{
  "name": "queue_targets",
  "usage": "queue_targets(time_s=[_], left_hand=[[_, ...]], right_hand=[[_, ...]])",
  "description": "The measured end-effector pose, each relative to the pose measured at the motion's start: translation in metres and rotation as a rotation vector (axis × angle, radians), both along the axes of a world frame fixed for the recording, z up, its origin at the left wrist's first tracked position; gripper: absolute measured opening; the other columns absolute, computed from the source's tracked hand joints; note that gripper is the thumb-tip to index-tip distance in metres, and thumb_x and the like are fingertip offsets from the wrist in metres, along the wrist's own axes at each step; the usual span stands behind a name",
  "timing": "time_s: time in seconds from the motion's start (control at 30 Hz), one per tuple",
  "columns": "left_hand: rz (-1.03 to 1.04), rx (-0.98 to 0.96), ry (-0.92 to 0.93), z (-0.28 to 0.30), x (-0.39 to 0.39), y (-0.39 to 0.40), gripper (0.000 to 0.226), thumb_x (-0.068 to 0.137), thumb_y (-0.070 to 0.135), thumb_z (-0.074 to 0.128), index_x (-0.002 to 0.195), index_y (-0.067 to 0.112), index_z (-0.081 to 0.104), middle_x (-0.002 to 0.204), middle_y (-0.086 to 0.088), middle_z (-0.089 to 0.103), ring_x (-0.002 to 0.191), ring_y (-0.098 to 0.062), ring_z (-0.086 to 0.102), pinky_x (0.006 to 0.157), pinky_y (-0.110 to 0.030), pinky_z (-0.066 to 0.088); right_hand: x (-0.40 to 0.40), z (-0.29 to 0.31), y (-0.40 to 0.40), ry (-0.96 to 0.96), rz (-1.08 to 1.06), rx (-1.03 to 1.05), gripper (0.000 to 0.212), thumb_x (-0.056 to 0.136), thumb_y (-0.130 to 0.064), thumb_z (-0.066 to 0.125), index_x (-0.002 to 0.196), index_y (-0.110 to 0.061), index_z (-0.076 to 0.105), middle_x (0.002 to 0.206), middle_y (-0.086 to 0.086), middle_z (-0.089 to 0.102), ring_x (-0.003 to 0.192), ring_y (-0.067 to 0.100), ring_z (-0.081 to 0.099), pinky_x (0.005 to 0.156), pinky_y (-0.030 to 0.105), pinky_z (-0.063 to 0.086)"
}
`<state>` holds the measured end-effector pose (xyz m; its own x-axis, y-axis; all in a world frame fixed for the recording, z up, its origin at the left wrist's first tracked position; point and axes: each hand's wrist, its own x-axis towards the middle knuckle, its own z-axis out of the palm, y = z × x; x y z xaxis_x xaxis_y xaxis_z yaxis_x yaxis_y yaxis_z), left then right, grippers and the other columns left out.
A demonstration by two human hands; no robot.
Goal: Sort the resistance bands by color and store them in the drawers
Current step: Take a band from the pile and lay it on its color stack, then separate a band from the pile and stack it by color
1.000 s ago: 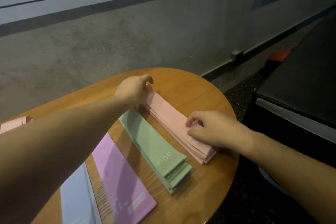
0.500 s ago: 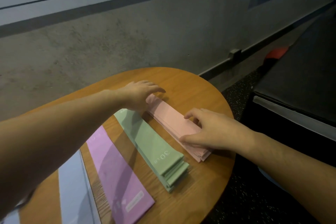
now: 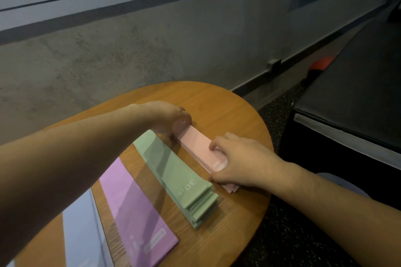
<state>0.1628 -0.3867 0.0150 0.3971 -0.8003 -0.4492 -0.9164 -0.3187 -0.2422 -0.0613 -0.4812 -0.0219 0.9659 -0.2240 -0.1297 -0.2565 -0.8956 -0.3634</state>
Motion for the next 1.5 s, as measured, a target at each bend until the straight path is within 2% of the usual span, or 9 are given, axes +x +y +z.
queue_targets(time_s=[0.13,0.33,0.47,0.57,0.87,1.07,1.3,1.4,1.5], left_hand=[[-0.033,0.008,-0.058,-0.002,-0.005,-0.001,0.069,0.088,0.025,0.073,0.146,0.036,0.039,0.137,0.006,0.049,0.1,-0.016,0.054,0.063,-0.025,0.04],[-0.02,-0.037,-0.035,0.005,-0.004,0.009,0.068,0.087,0.023,0.073,0.145,0.038,0.04,0.139,0.005,0.049,0.119,-0.021,0.052,0.087,-0.036,0.052],[-0.029,-0.178,-0.045,0.021,-0.006,0.028,0.067,0.084,0.032,0.076,0.143,0.035,0.045,0.139,0.006,0.051,0.121,-0.022,0.053,0.089,-0.039,0.052],[-0.028,-0.292,-0.052,0.033,-0.01,0.055,0.058,0.084,0.035,0.073,0.138,0.032,0.052,0.133,0.005,0.056,0.118,-0.023,0.056,0.085,-0.034,0.049],[0.067,-0.638,-0.11,0.03,-0.031,0.195,0.032,0.094,0.041,0.058,0.123,0.027,0.064,0.12,0.002,0.065,0.11,-0.026,0.061,0.086,-0.039,0.05],[0.223,-0.735,-0.078,0.004,-0.045,0.323,0.057,0.084,0.056,0.035,0.117,0.022,0.067,0.114,0.0,0.069,0.104,-0.027,0.065,0.086,-0.042,0.053],[0.488,-0.934,-0.048,-0.042,-0.056,0.444,0.048,0.09,0.053,0.042,0.115,0.021,0.067,0.112,0.003,0.067,0.105,-0.021,0.062,0.091,-0.041,0.05],[0.526,-1.008,-0.064,-0.057,-0.061,0.474,0.037,0.094,0.049,0.043,0.11,0.024,0.064,0.107,0.013,0.062,0.102,-0.014,0.058,0.091,-0.04,0.05],[0.516,-1.047,-0.139,-0.064,-0.061,0.487,0.027,0.094,0.042,0.045,0.105,0.026,0.064,0.108,0.014,0.063,0.104,-0.015,0.059,0.089,-0.041,0.048]], right_hand=[[0.001,0.0,0.002,-0.002,-0.002,-0.035,0.068,0.081,-0.057,0.069,0.139,-0.036,0.042,0.132,-0.009,0.047,0.114,0.015,0.053,0.089,0.033,0.047],[0.0,0.003,0.001,0.006,-0.042,0.01,0.074,0.077,-0.069,0.069,0.139,-0.039,0.043,0.135,-0.011,0.048,0.119,0.013,0.052,0.096,0.038,0.049],[-0.004,0.015,0.0,-0.05,-0.109,0.068,0.061,0.087,-0.063,0.062,0.14,-0.036,0.045,0.141,-0.009,0.046,0.124,0.014,0.05,0.102,0.04,0.048],[-0.002,0.027,0.01,-0.119,-0.113,0.071,0.051,0.092,-0.053,0.061,0.137,-0.035,0.049,0.143,-0.007,0.045,0.126,0.014,0.049,0.105,0.038,0.045],[0.019,0.048,0.096,-0.31,0.052,0.107,0.035,0.094,-0.039,0.063,0.128,-0.029,0.06,0.131,-0.005,0.058,0.114,0.011,0.055,0.091,0.023,0.042],[0.044,0.053,0.177,-0.338,0.232,0.169,0.027,0.094,-0.03,0.063,0.12,-0.027,0.066,0.12,-0.01,0.065,0.102,0.007,0.058,0.087,0.023,0.046],[0.067,0.041,0.257,-0.268,0.389,0.202,0.023,0.093,-0.03,0.063,0.117,-0.029,0.065,0.113,-0.009,0.065,0.098,0.011,0.06,0.088,0.03,0.05],[0.076,0.031,0.283,-0.244,0.431,0.197,0.024,0.093,-0.029,0.061,0.117,-0.028,0.065,0.113,-0.009,0.065,0.098,0.01,0.061,0.086,0.029,0.049],[0.085,0.021,0.305,-0.225,0.455,0.215,0.023,0.093,-0.028,0.061,0.116,-0.028,0.065,0.111,-0.01,0.065,0.097,0.01,0.06,0.085,0.028,0.049]])
